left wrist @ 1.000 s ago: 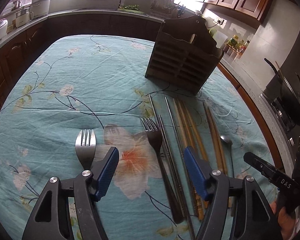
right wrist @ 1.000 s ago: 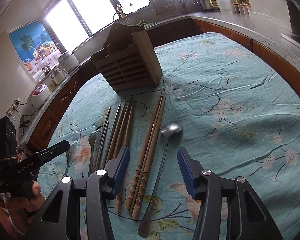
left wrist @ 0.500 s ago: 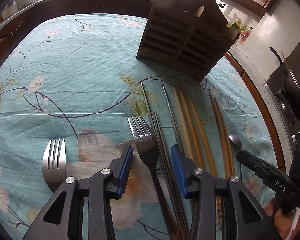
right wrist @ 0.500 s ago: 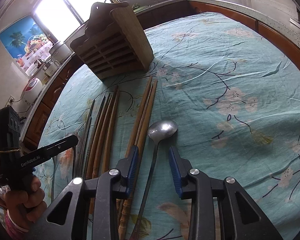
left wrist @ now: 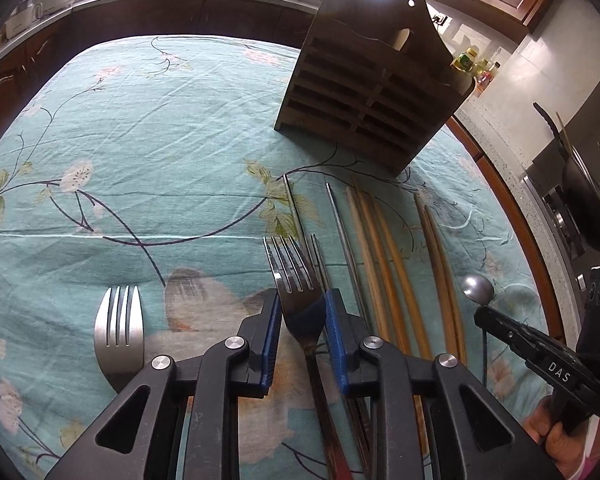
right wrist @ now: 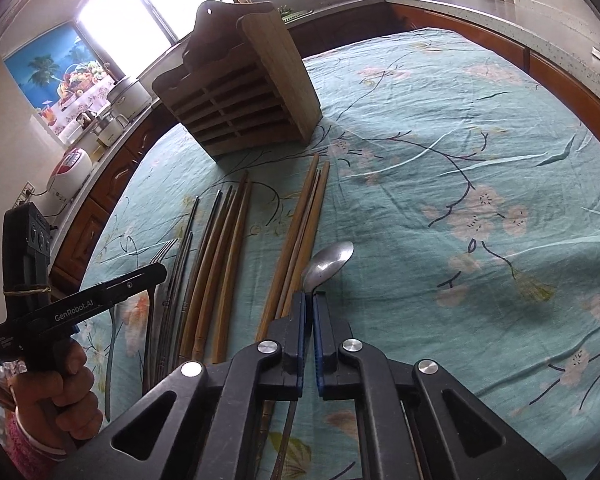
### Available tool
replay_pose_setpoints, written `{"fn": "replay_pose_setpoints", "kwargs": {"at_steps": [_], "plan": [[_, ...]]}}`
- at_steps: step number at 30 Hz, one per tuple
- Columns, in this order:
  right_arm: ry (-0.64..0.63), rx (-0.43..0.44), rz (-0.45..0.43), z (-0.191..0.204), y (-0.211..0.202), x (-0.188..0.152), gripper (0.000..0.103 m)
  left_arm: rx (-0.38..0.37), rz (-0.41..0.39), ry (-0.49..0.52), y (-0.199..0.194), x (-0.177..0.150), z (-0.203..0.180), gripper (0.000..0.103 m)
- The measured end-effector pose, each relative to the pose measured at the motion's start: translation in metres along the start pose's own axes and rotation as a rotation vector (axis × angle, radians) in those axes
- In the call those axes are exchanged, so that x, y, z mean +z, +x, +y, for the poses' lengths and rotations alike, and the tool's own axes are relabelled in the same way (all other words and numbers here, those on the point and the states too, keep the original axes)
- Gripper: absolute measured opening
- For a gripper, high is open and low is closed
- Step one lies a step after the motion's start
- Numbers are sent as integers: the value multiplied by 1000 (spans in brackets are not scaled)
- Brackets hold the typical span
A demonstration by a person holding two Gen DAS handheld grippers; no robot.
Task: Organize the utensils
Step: 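Lift the fork and spoon and carry both toward the wooden utensil holder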
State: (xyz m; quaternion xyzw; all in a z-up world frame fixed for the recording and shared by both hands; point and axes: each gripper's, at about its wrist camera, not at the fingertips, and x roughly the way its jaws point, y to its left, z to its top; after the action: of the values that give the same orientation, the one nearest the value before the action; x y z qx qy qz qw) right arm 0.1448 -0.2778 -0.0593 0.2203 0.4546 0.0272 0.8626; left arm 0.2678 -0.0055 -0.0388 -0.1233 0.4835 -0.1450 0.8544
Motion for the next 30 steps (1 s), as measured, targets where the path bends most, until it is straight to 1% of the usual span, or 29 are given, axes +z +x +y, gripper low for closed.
{"fn": "replay_pose_setpoints", "kwargs": {"at_steps": [6,13,19,20,21,24,30], "plan": [[-17,43,-67,14,-25,5,3,-36,-88,10,-49,-7,-2,21],[-40,82,-132,32,-53,8,2,-71,-182,6,-107,-23,1,20],[-57,110,-186,44,-76,10,2,-91,-234,8,-144,-38,2,19],[-59,113,-194,45,-78,11,2,-92,-242,9,-149,-40,2,16],[-63,114,-203,47,-80,12,2,-93,-249,10,-153,-41,2,3],[-73,124,-223,51,-84,17,2,-110,-267,5,-161,-40,4,2],[-102,131,-260,60,-92,28,2,-106,-291,8,-165,-33,5,0]]}}
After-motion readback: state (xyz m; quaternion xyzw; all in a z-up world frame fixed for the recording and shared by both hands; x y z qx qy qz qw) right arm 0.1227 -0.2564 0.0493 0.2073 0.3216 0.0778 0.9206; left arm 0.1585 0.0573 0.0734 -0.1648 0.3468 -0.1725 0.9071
